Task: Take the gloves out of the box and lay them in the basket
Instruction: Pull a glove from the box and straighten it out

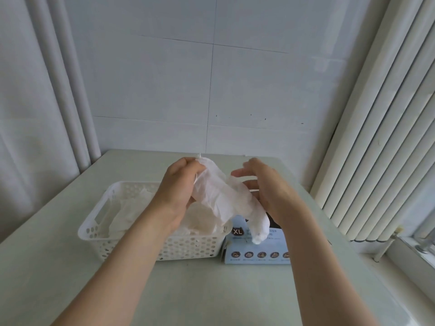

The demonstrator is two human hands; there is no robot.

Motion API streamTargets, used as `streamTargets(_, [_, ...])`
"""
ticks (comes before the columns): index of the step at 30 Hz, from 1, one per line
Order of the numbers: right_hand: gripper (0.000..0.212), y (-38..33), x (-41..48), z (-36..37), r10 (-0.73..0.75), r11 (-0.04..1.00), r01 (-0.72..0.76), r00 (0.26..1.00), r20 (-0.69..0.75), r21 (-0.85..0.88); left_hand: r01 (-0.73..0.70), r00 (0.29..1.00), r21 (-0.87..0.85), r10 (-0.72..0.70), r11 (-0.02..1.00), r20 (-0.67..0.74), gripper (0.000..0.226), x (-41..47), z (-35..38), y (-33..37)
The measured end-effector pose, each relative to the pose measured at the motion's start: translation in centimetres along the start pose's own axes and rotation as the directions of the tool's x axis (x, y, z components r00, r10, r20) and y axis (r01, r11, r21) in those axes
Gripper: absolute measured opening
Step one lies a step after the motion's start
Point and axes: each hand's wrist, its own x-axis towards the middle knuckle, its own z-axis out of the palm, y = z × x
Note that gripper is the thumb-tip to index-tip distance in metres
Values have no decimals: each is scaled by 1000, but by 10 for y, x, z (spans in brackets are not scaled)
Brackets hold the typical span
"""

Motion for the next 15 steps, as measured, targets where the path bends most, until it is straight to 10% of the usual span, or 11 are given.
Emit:
streamTargets(5, [10, 0, -6, 6, -156, 964, 155, 988, 9, -216, -34, 998, 128, 28, 991, 47, 23, -2, 2, -3])
streamTargets(15, [39, 1, -4, 2, -187, 876, 258, 961, 206, -407, -149, 984, 220, 167, 964, -62, 21, -4, 1, 3])
